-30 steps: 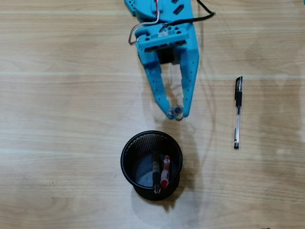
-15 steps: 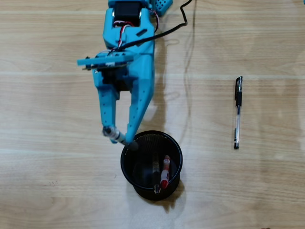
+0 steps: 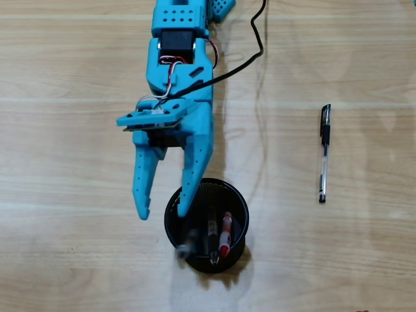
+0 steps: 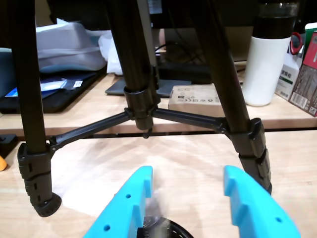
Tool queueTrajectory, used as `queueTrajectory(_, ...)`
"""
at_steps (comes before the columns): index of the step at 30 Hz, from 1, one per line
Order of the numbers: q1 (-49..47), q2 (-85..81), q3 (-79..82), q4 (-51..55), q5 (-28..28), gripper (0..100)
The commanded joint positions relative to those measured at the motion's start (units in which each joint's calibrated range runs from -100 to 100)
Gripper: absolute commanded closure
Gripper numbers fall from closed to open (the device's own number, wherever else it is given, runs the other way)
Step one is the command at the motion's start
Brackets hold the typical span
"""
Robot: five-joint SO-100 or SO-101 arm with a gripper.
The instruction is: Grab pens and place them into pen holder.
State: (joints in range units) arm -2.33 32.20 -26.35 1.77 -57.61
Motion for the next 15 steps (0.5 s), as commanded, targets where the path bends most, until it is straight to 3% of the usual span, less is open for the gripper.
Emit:
queueTrajectory(1,-0.5,-1.2,-0.4,-0.4,0.2,82)
queueTrajectory(6,-1.6,-1.4,-0.4,-0.4,0.2,82)
queueTrajectory(12,-3.7,-4.9,2.2,-0.2,1.0,97)
queueTrajectory(15,-5.2,-9.3,7.1,-0.2,3.5,98)
